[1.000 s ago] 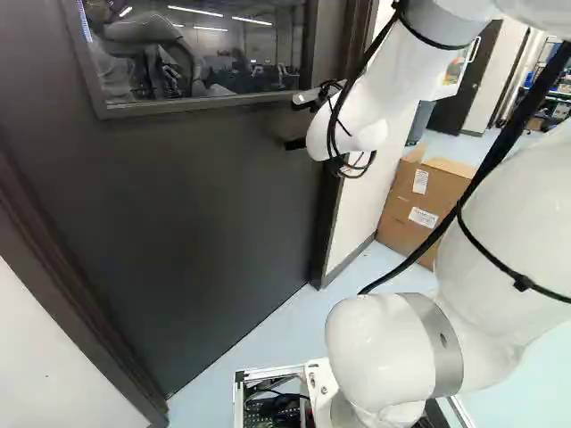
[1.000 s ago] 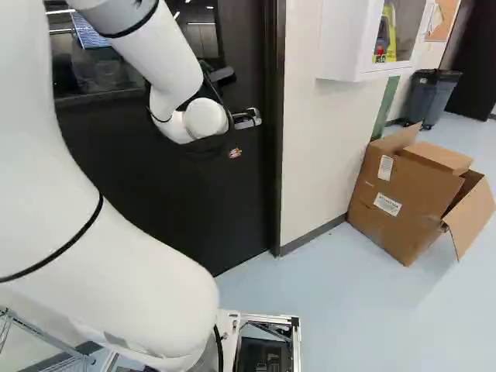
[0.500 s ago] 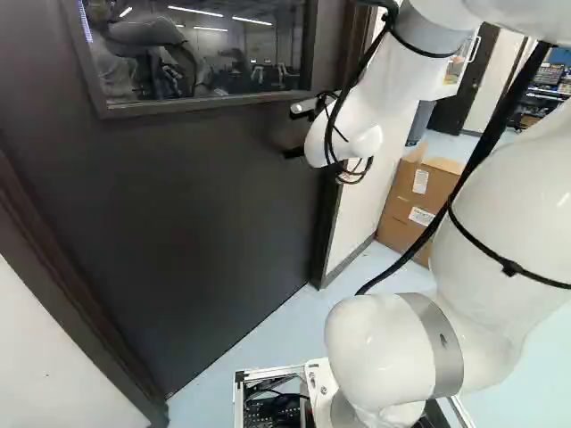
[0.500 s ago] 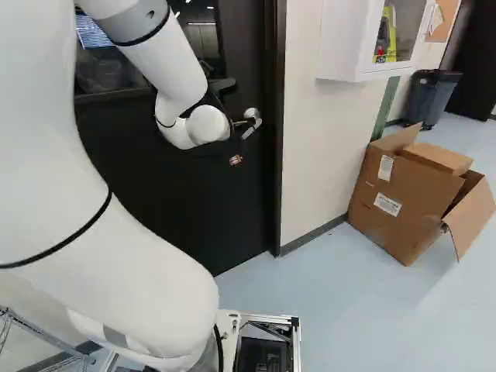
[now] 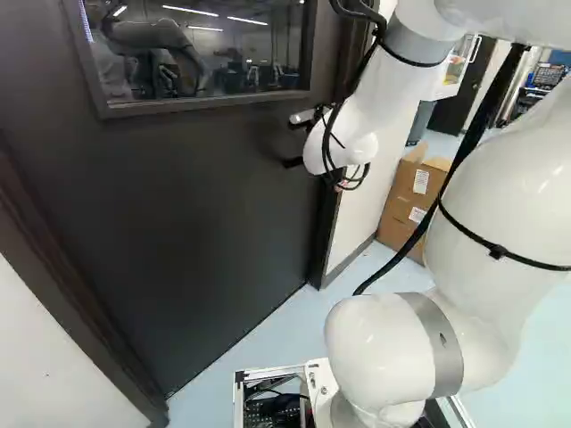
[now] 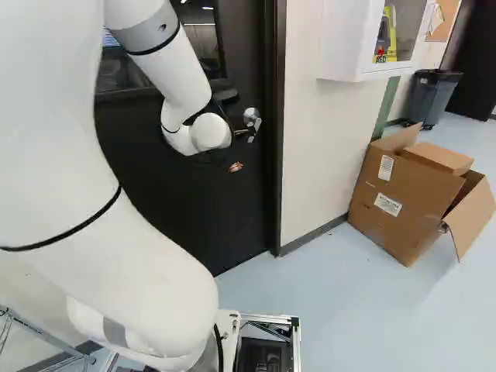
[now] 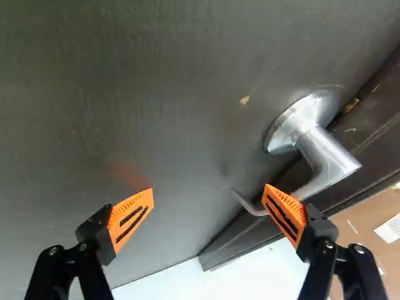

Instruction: Open the door and move inside

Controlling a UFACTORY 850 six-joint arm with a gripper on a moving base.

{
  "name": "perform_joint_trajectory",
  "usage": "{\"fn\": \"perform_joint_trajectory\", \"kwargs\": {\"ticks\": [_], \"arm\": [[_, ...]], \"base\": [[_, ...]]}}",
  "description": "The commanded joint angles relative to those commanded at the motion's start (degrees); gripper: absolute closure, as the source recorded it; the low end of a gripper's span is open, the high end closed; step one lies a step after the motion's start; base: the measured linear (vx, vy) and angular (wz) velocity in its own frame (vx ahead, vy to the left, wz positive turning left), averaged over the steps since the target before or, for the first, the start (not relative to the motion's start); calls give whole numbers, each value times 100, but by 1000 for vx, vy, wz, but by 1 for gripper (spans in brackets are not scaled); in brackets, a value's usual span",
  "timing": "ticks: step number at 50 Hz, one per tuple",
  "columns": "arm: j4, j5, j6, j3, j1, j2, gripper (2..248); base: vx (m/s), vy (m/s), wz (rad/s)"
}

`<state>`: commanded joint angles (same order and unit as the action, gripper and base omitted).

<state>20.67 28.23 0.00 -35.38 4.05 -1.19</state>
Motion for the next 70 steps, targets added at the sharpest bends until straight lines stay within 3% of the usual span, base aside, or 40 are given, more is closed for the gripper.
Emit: {"fn": "perform_joint_trajectory", "kwargs": {"ticks": [70], "arm": [[0,0,0,-71,-50,205,3]], "base": [[0,0,0]]}}
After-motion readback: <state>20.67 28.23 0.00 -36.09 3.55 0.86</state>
